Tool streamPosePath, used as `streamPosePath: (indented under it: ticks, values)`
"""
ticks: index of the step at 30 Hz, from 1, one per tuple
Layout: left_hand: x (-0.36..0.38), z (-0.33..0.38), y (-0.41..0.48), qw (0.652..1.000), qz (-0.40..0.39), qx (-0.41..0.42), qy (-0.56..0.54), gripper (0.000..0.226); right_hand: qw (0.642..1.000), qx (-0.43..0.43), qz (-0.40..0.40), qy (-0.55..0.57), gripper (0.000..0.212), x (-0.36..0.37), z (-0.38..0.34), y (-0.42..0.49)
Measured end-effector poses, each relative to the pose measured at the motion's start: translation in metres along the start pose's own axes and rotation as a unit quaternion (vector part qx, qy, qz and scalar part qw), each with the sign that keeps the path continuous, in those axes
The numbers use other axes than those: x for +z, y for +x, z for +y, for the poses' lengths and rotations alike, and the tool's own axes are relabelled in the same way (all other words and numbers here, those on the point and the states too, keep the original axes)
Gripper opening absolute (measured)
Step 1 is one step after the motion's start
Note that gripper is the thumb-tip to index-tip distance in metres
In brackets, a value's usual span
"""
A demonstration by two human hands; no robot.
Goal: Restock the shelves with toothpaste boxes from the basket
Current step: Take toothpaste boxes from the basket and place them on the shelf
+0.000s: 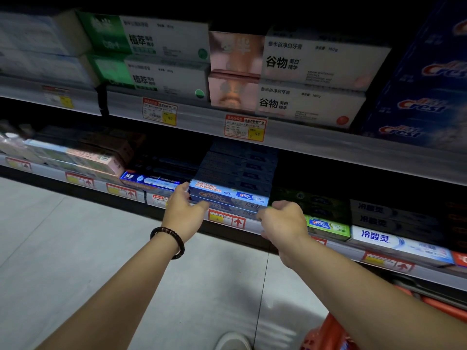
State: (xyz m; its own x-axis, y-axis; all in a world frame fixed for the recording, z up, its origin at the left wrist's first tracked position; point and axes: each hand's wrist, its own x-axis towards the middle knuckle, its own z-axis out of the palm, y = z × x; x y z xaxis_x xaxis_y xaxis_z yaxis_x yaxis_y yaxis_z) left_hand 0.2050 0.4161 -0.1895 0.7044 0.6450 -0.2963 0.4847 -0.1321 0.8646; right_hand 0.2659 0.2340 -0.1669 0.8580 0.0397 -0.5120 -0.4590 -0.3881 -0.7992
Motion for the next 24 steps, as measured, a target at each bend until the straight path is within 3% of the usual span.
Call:
streamPosePath:
  ticks: [2, 16, 21, 24]
  values:
    - [-0.002, 0.003, -0.004, 1.0, 0.0, -0.012, 0.002, 0.066, 1.0, 0.0, 0.006, 0.004, 0.048, -0.002, -0.002, -0.003]
    - [-0.012, 0.044, -0.074, 0.994, -0.079, -0.074, 0.034, 0.055, 0.998, -0.031, -0.042, 0.024, 0.01, -0.051, -0.025, -0.058]
    - [-0.018, 0.066, -0.107, 0.992, -0.097, -0.07, 0.045, 0.053, 0.996, -0.041, -0.069, 0.038, 0.031, -0.077, -0.027, -0.084]
    - [-0.021, 0.078, -0.125, 0.991, -0.106, -0.058, 0.052, 0.052, 0.996, -0.054, -0.069, 0.032, 0.026, -0.093, -0.026, -0.096]
